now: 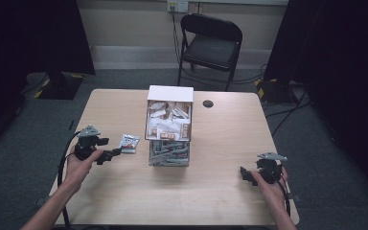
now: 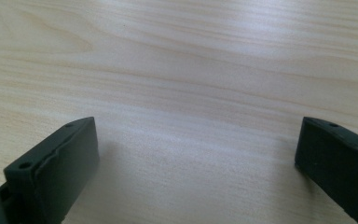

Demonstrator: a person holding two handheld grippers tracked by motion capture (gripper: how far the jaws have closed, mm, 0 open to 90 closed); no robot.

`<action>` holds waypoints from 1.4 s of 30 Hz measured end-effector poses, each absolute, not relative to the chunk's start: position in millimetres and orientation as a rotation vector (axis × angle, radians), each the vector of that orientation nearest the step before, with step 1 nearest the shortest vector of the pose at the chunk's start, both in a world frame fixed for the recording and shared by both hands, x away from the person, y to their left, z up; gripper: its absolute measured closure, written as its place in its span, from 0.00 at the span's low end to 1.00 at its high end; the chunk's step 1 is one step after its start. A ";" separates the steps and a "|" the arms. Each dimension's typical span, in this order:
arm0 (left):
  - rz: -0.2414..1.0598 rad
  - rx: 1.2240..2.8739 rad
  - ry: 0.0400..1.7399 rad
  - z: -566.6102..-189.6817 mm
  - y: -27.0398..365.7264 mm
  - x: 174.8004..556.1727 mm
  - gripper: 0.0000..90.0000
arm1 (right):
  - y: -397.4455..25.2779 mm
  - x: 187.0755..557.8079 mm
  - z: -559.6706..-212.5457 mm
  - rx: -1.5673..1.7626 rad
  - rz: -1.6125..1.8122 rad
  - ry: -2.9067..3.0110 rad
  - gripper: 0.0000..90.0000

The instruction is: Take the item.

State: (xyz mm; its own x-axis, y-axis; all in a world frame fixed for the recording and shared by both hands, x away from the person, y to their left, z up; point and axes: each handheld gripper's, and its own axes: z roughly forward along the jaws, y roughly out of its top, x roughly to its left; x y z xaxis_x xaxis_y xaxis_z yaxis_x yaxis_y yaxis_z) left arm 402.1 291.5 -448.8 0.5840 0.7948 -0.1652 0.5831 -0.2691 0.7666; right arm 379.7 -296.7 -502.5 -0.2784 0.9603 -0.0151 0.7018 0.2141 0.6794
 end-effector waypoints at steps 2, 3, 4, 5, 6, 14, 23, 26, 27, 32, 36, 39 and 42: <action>0.330 1.984 1.101 -447.3 294.2 397.0 0.26 | -296.7 379.9 -502.6 1.535 0.794 2.059 0.00; 0.330 1.980 1.102 -447.1 295.2 394.3 0.26 | -296.7 379.9 -502.6 1.534 0.794 2.059 0.00; 0.339 1.979 1.105 -446.7 296.9 391.6 0.26 | -296.6 379.9 -502.6 1.535 0.794 2.059 0.00; 0.339 1.979 1.105 -446.7 296.9 391.6 0.26 | -296.6 379.9 -502.6 1.535 0.794 2.059 0.00; 0.332 1.970 1.107 -446.9 300.3 386.8 0.25 | -296.7 379.9 -502.6 1.534 0.794 2.059 0.00; 0.368 1.952 1.164 -450.5 317.4 369.2 0.23 | -296.7 379.9 -502.5 1.535 0.794 2.059 0.00; 0.418 1.896 1.275 -465.8 343.8 359.9 0.23 | -296.6 379.9 -502.5 1.535 0.794 2.059 0.00; 0.425 1.910 1.296 -472.2 347.8 357.0 0.23 | -296.6 379.9 -502.5 1.536 0.794 2.059 0.00; 0.425 1.910 1.296 -472.2 347.8 357.0 0.23 | -296.6 379.9 -502.5 1.536 0.794 2.059 0.00; 0.440 1.930 1.351 -484.3 352.3 352.3 0.23 | -296.6 379.9 -502.6 1.535 0.793 2.059 0.00; 0.393 1.888 1.472 -493.4 348.9 350.8 0.21 | -296.6 379.9 -502.6 1.535 0.794 2.059 0.00; 0.453 1.981 1.427 -496.9 341.9 350.2 0.22 | -296.6 379.9 -502.6 1.535 0.794 2.059 0.00; 0.455 2.003 1.426 -501.9 340.6 353.3 0.22 | -296.6 379.9 -502.6 1.535 0.794 2.059 0.00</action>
